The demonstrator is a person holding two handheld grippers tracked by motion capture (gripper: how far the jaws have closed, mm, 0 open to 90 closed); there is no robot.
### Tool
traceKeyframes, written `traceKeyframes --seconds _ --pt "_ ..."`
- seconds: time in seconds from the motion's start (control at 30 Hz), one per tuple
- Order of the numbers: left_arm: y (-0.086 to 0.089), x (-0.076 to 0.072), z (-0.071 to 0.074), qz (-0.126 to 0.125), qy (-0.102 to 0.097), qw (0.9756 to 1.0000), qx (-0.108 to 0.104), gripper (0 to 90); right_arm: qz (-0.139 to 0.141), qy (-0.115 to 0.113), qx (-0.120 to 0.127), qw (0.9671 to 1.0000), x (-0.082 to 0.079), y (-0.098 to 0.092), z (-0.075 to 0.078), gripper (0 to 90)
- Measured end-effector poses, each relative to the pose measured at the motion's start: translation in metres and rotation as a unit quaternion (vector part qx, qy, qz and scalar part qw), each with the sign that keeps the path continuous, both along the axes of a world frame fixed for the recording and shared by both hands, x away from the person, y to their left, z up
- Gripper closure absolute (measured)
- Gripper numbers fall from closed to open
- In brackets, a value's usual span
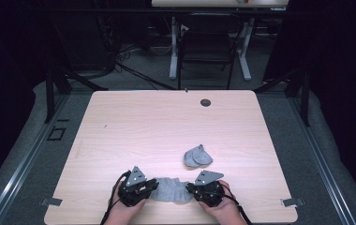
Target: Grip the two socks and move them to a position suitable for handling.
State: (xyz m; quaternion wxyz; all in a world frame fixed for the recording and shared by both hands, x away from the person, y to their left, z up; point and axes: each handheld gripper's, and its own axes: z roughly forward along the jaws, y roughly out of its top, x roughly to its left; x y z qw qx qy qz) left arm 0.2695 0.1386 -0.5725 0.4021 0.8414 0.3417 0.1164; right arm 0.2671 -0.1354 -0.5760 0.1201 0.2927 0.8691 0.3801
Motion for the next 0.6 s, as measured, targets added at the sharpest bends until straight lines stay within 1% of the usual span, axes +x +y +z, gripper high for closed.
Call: traceKeyframes --seconds 0.03,0.07,0.1,0.17,0.2,0.23,0.27,0.3,0.33,0.37,0.4,0.43,0.47,0.5,0.53,0.6 --pt "-0.001 0.0 -0.002 0.002 0.006 1.0 -0.001 79.9 0.0 0.001 0.0 1.0 0.0 0.0 -0.001 81.7" --pt "0.0 0.0 -0.004 -0.003 0.005 1.0 0.006 79.9 -0.002 0.001 0.0 1.0 0.001 0.001 -0.002 81.7" --pt "-0.001 0.0 -0.005 0.002 0.009 0.9999 0.005 80.1 0.0 0.003 -0.001 1.0 0.001 0.001 -0.003 81.8" --pt "-0.002 0.0 -0.008 0.001 0.014 0.9999 0.007 80.0 0.001 0.005 -0.005 1.0 0.001 0.0 -0.002 82.7" --pt "-0.002 -0.001 -0.008 0.002 0.012 0.9999 0.012 79.9 0.0 0.003 -0.004 1.0 0.001 0.001 -0.003 83.0" --pt "-0.002 -0.003 -0.009 0.003 0.014 0.9999 0.009 79.8 -0.001 0.003 -0.005 1.0 0.0 0.001 -0.003 83.3" --pt "-0.002 -0.004 -0.008 0.005 0.016 0.9998 0.008 79.7 0.0 0.003 -0.01 0.9999 0.0 0.001 -0.002 83.6" --pt "-0.001 -0.005 -0.008 0.005 0.021 0.9997 0.009 79.6 0.002 0.004 -0.015 0.9999 0.0 0.0 -0.002 84.0" --pt "0.0 -0.006 -0.008 0.002 0.02 0.9997 0.012 79.6 0.001 0.006 -0.017 0.9998 -0.001 0.0 -0.001 84.2" --pt "0.0 -0.008 -0.007 0.005 0.026 0.9996 0.009 79.6 0.001 0.005 -0.019 0.9998 -0.001 0.0 -0.001 84.5" --pt "0.001 -0.009 -0.007 0.005 0.031 0.9995 0.007 79.5 0.0 0.007 -0.01 0.9999 -0.002 0.0 -0.002 84.8" --pt "0.002 -0.009 -0.006 0.002 0.033 0.9994 0.011 79.5 0.002 0.01 -0.014 0.9999 -0.003 -0.001 -0.001 85.6" --pt "0.002 -0.011 -0.006 0.003 0.034 0.9994 0.009 79.5 0.002 0.01 -0.014 0.9999 -0.003 -0.001 -0.001 85.6" --pt "0.003 -0.012 -0.006 0.002 0.038 0.9993 0.007 79.5 0.005 0.015 -0.017 0.9997 -0.004 -0.002 0.0 86.2" --pt "0.003 -0.012 -0.006 0.001 0.036 0.9993 0.008 79.5 0.005 0.015 -0.017 0.9997 -0.004 -0.002 0.0 86.2" --pt "0.004 -0.014 -0.006 0.002 0.042 0.9991 0.006 79.5 0.008 0.018 -0.015 0.9997 -0.006 -0.002 0.0 86.6"
